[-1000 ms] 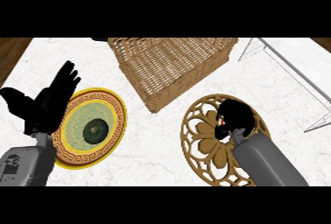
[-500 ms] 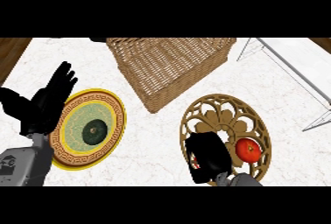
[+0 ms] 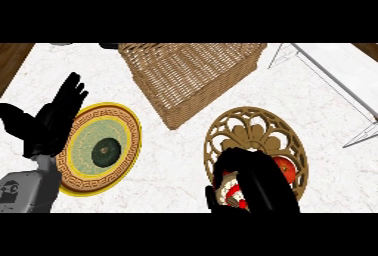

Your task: Pick the cupcake from the placemat and place it in the tiered shelf

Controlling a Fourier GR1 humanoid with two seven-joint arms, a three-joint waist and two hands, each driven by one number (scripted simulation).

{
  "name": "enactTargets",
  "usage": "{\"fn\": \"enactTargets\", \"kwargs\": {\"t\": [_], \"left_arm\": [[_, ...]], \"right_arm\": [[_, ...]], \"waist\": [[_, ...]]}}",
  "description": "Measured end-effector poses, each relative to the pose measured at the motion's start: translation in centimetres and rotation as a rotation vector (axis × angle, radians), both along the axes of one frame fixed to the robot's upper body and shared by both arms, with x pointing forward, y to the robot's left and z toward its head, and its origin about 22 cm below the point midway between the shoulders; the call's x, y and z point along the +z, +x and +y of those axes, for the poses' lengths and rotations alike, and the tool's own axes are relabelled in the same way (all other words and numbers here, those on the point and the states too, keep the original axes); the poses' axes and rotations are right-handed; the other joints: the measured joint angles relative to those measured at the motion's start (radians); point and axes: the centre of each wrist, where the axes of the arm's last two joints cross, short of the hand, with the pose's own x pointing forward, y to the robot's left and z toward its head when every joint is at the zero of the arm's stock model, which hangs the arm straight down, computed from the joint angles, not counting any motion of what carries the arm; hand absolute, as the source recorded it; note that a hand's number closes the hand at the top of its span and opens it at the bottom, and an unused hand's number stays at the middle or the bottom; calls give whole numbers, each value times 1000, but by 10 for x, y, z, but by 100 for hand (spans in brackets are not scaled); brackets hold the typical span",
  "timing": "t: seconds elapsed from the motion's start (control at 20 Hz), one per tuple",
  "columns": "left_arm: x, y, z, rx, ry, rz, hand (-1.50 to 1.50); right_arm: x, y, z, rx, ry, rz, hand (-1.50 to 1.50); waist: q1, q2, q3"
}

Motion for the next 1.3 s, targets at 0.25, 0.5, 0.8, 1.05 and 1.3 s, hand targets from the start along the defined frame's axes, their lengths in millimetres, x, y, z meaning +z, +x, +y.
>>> {"fn": "enactTargets", "kwargs": {"t": [0.25, 0.5, 0.8, 1.05, 1.3], "left_arm": [[2, 3, -2, -8, 1, -1, 0], [6, 8, -3, -14, 2, -10, 0], [9, 6, -6, -16, 6, -7, 0], [7, 5, -11, -20, 3, -13, 0], [7, 1, -9, -27, -3, -13, 0]], "right_arm": [[58, -15, -31, -100, 111, -104, 150], [101, -6, -52, -225, 127, -162, 150], [141, 12, -92, -358, 93, -202, 150], [159, 35, -133, -447, 93, -207, 150], [167, 55, -185, -516, 116, -187, 150]], "waist": [[5, 2, 0], [15, 5, 0], [20, 5, 0], [21, 7, 0], [22, 7, 0]]}}
